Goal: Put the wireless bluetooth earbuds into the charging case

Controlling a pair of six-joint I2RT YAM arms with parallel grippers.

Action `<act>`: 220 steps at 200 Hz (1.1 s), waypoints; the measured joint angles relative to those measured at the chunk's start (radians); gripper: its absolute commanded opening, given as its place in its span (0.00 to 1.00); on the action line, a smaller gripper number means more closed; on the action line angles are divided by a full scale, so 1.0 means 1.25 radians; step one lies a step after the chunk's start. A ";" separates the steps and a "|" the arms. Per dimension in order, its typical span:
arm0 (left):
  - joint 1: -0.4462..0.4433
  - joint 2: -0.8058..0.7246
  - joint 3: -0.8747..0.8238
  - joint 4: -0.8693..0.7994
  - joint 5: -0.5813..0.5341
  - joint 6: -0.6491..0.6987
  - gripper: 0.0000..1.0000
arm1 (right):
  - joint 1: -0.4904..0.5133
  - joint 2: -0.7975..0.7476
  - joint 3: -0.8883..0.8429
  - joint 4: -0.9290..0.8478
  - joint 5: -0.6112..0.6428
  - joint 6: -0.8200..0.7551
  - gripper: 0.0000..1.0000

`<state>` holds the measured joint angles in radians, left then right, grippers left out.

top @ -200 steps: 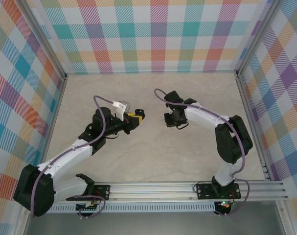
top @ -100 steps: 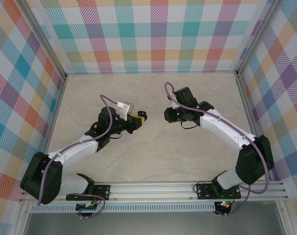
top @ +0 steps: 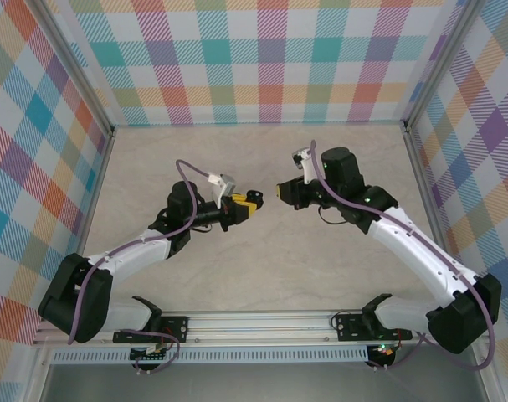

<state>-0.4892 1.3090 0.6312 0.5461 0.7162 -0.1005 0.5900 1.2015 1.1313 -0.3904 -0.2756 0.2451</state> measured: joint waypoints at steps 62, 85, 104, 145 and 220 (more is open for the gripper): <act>-0.024 -0.001 0.059 -0.019 0.038 0.049 0.00 | 0.059 -0.021 0.003 0.006 0.004 -0.023 0.19; -0.034 -0.001 0.082 -0.032 0.041 0.055 0.00 | 0.073 -0.020 0.009 0.005 0.011 -0.030 0.19; -0.039 -0.001 0.090 -0.046 0.043 0.058 0.00 | 0.077 -0.019 0.015 0.005 0.014 -0.033 0.19; -0.048 -0.002 0.094 -0.079 0.043 0.075 0.00 | 0.079 -0.013 0.020 0.005 0.019 -0.036 0.19; -0.056 -0.011 0.100 -0.104 0.056 0.085 0.00 | 0.085 0.007 0.030 0.005 0.038 -0.036 0.19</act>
<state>-0.5598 1.2957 0.7563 0.4164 0.7864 0.0059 0.6956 1.2098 1.1690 -0.3847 -0.2287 0.2001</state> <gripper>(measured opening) 0.212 0.191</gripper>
